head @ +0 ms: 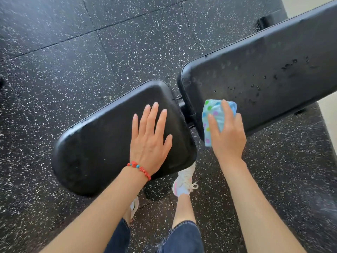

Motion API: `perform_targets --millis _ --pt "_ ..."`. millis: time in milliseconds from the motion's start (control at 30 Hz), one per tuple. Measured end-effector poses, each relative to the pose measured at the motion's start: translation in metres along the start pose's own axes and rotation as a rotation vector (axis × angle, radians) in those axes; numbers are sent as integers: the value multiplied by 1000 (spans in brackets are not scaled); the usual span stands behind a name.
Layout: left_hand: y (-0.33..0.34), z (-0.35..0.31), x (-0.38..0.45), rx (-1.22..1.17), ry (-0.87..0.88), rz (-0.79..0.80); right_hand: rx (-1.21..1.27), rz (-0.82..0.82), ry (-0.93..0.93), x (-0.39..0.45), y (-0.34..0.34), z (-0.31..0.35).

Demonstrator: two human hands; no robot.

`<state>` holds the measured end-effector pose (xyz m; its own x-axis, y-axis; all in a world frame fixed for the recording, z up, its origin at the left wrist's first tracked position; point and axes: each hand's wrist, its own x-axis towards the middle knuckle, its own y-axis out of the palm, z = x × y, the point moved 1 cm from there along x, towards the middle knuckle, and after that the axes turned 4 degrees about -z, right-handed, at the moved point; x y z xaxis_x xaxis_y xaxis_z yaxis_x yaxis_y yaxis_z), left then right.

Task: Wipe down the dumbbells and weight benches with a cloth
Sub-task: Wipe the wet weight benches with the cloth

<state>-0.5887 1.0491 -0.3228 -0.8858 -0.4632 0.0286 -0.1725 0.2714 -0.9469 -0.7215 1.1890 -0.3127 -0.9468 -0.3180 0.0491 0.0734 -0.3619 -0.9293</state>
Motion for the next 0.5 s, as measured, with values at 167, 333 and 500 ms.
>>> perform_targets --millis 167,333,500 --pt "30 -17 28 79 -106 -14 -52 -83 -182 19 24 -10" --pt "43 -21 28 172 -134 -31 -43 -150 -329 76 46 25" --pt "42 -22 30 199 -142 -49 -60 -161 -373 86 49 27"
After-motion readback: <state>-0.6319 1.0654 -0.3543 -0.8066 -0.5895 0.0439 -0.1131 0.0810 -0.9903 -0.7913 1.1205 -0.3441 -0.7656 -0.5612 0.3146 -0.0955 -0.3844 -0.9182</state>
